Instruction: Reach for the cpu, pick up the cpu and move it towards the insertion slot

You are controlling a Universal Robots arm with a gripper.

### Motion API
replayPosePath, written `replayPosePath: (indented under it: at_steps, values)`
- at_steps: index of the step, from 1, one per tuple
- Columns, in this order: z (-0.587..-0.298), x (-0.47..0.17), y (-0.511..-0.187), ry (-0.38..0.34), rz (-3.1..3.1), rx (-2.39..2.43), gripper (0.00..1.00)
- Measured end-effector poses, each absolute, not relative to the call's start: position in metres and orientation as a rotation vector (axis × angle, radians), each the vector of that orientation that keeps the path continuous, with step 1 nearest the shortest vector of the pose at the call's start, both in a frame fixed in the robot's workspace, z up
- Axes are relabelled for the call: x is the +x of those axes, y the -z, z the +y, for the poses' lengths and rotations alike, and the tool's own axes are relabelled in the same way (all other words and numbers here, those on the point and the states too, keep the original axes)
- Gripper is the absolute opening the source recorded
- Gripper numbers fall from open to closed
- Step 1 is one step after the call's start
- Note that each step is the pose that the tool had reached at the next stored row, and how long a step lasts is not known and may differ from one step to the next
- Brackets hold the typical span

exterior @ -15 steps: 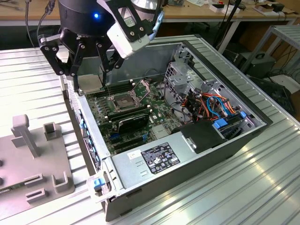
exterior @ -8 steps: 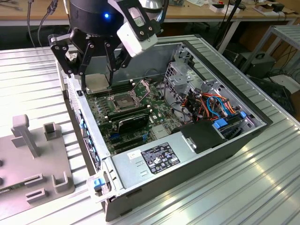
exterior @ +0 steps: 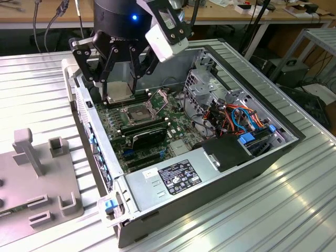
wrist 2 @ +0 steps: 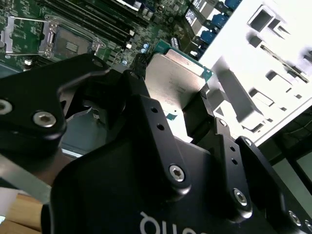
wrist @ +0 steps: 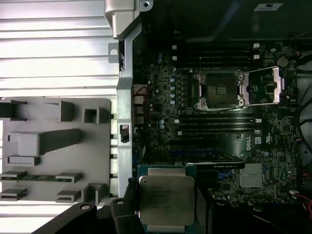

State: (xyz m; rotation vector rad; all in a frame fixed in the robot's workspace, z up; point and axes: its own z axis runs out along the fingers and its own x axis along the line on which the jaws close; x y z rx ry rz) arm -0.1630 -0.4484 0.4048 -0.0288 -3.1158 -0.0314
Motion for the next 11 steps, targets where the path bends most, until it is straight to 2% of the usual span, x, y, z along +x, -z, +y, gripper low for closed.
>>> replayPosePath:
  at_steps: [11]
  values:
    - [-0.443,-0.13,-0.404,0.018,-3.116,-0.029,0.55]
